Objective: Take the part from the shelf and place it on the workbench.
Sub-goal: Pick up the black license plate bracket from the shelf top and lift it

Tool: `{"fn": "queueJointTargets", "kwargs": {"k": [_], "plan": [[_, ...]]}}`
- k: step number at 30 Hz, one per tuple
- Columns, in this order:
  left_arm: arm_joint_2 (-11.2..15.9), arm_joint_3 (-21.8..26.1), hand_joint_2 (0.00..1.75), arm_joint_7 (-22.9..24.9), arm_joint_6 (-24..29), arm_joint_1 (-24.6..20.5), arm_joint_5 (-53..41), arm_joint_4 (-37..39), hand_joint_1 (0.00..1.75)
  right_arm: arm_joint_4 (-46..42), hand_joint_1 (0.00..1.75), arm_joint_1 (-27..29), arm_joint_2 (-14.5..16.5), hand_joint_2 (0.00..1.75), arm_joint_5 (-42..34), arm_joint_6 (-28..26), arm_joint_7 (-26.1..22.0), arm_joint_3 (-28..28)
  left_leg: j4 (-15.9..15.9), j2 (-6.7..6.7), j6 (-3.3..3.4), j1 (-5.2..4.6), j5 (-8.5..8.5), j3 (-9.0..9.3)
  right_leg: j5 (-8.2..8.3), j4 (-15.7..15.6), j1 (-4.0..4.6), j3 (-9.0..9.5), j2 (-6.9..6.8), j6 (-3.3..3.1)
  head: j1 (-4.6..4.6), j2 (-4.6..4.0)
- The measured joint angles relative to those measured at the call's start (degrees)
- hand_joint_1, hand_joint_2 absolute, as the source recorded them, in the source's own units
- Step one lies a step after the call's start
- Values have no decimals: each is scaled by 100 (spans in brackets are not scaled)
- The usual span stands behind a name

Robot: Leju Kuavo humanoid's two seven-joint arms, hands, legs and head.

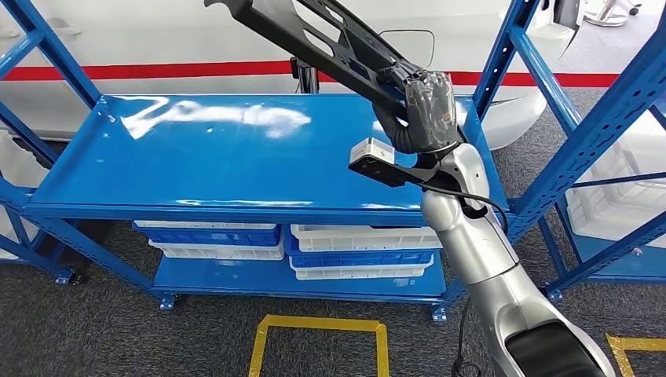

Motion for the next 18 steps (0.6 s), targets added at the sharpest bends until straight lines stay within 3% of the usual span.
{"fn": "queueJointTargets", "kwargs": {"k": [1,2,3,5,7,8,11,13,15,16,17,18], "plan": [[0,3,175,0,0,0,-2,0,0,1,175,5,10,175,-3,-2,-4,1,275,0,-18,19,-99,-40,53,2,5,-66,0,2,-1,0],[1,7,175,0,0,-1,-3,0,0,1,175,10,19,175,-8,-3,-5,2,387,0,-24,32,-76,-1,105,5,8,-131,1,12,-1,0],[1,13,175,0,0,-2,-4,0,0,2,175,14,24,175,-11,-4,-6,1,302,1,-19,41,39,138,156,6,8,-194,2,26,-1,0],[4,27,175,0,0,-11,-4,-2,0,1,175,15,31,175,-15,-5,-7,-2,-353,-11,27,43,262,666,248,8,7,-289,5,69,-2,0],[11,39,175,0,1,-27,-5,-3,0,-1,175,7,37,175,-15,-10,-8,-7,-1030,-33,84,15,262,1131,329,2,15,-338,1,139,4,0],[15,43,175,0,2,-35,-8,-3,0,-1,175,3,43,175,-16,-14,-9,-8,-1198,-42,114,-12,224,1225,372,-9,9,-352,-5,183,5,0],[17,51,175,2,10,-43,-12,-1,0,0,175,6,58,175,-31,-20,-15,-15,-1326,-20,240,-50,378,1173,427,-16,1,-418,-17,288,8,0],[18,59,175,7,22,-48,-9,-1,0,0,175,9,59,175,-66,-20,-24,-38,-1394,9,328,-42,551,1056,102,295,19,-572,-14,236,21,0],[19,73,175,9,34,-51,-5,-2,0,0,175,11,62,175,-118,-15,-43,-57,-1394,19,373,-63,696,875,-386,987,24,-772,-10,160,32,0],[15,84,175,9,38,-49,1,-1,0,0,175,13,63,175,-151,-10,-54,-63,-1391,20,377,-70,768,779,-524,1323,26,-826,-9,166,32,0],[10,93,175,9,39,-47,7,-1,0,0,175,14,63,175,-177,-4,-65,-66,-1387,21,375,-75,842,680,-547,1526,27,-812,-9,206,32,0],[5,102,175,9,41,-45,13,0,0,0,175,14,65,175,-199,0,-74,-67,-1382,21,367,-78,915,585,-468,1544,28,-708,-9,265,33,0]]}}
